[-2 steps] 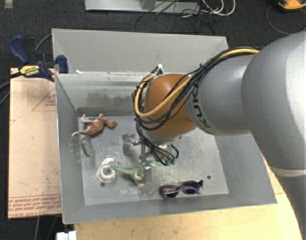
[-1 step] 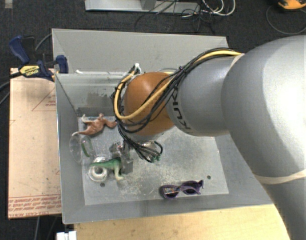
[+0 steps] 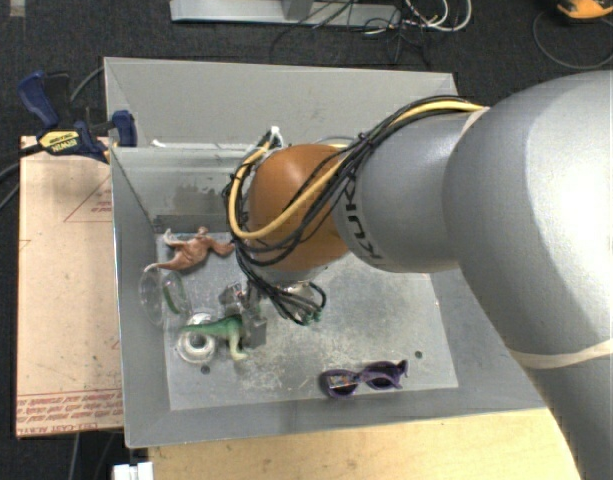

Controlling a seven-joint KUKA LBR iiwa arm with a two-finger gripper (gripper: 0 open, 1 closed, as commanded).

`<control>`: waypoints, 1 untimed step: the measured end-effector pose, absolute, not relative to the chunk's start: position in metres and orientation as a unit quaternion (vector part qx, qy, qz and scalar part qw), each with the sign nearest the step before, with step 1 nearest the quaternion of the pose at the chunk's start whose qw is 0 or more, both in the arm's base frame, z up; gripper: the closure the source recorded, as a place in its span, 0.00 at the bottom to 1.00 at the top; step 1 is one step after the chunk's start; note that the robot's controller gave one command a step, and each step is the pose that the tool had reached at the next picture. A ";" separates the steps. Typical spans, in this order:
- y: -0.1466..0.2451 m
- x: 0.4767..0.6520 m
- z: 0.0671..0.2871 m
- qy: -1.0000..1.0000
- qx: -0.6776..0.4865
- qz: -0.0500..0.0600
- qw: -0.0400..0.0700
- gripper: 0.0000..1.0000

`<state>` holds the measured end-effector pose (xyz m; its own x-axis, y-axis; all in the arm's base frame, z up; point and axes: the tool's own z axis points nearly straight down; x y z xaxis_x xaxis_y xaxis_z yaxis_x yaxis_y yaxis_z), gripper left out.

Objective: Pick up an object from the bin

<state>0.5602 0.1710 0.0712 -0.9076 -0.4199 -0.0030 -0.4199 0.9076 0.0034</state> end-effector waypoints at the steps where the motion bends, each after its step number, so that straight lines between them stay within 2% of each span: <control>1: 0.196 0.562 0.175 0.978 -0.209 0.003 0.002 1.00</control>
Offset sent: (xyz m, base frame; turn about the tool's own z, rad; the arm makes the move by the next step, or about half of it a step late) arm 0.0000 0.0000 0.0000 0.0000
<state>0.5618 0.1962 0.1754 -0.9126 -0.4089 -0.0057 -0.4089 0.9126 0.0043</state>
